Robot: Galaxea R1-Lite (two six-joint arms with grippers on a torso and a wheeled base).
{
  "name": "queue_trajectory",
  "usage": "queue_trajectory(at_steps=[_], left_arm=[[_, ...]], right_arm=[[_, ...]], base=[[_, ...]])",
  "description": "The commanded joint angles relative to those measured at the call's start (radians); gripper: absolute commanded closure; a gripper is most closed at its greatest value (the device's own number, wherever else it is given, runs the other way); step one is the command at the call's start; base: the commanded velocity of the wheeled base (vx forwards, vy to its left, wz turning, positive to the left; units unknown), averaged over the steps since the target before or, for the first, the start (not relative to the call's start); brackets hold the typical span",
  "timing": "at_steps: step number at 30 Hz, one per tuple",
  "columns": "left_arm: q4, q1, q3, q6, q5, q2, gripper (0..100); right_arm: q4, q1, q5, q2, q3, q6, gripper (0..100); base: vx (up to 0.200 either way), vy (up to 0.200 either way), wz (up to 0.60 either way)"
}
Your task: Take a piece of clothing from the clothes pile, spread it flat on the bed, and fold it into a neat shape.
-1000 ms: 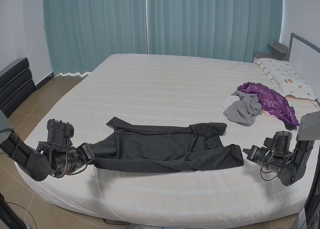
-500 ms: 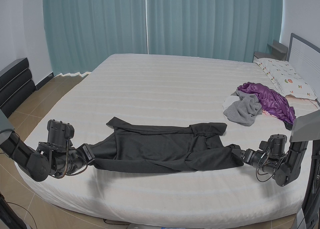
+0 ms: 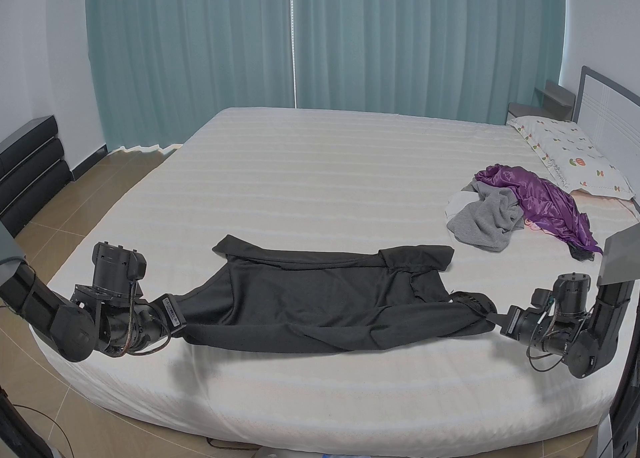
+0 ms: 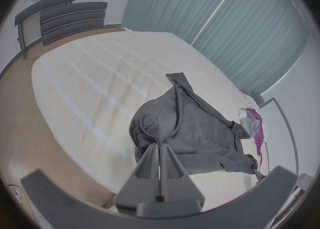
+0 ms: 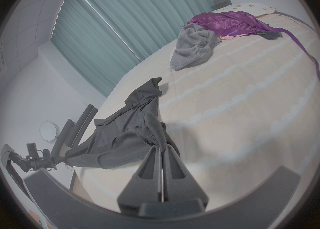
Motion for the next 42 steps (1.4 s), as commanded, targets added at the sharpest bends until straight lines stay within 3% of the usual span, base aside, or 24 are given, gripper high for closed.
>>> queue_trajectory(at_steps=[1,4,9,18,25,26,35,39,42], left_arm=[[0.058,0.025,0.002,0.043,0.002,-0.042,100],[0.108,0.03,0.005,0.083,0.002,-0.075,100],[0.227,0.036,0.005,0.143,0.004,-0.111,100],[0.314,0.054,0.013,0.222,0.004,-0.116,100],[0.334,0.051,0.033,0.253,-0.001,-0.096,100],[0.334,0.05,0.036,0.253,-0.001,-0.088,0],[0.317,0.054,-0.01,0.236,-0.007,-0.03,0],[0.314,0.074,-0.096,0.162,-0.021,0.001,0],[0.302,0.086,-0.222,0.087,-0.058,0.076,0]], right_arm=[[0.001,-0.06,0.059,-0.166,0.128,-0.001,100],[0.0,-0.06,0.101,-0.215,0.203,-0.001,100],[0.0,-0.066,0.105,-0.259,0.26,-0.002,100],[0.161,-0.069,0.107,-0.345,0.264,-0.013,100],[0.236,-0.064,0.108,-0.255,0.264,-0.107,100],[0.234,-0.058,0.108,-0.239,0.264,-0.108,0],[0.23,-0.026,0.11,-0.186,0.14,-0.082,0],[0.23,-0.013,0.11,-0.193,0.07,0.019,0],[0.227,0.037,0.095,-0.184,0.022,0.107,0]], base=[[0.0,0.0,0.0],[0.0,0.0,0.0],[0.0,0.0,0.0],[0.0,0.0,0.0],[0.0,0.0,0.0],[0.0,0.0,0.0],[0.0,0.0,0.0],[0.0,0.0,0.0],[0.0,0.0,0.0]])
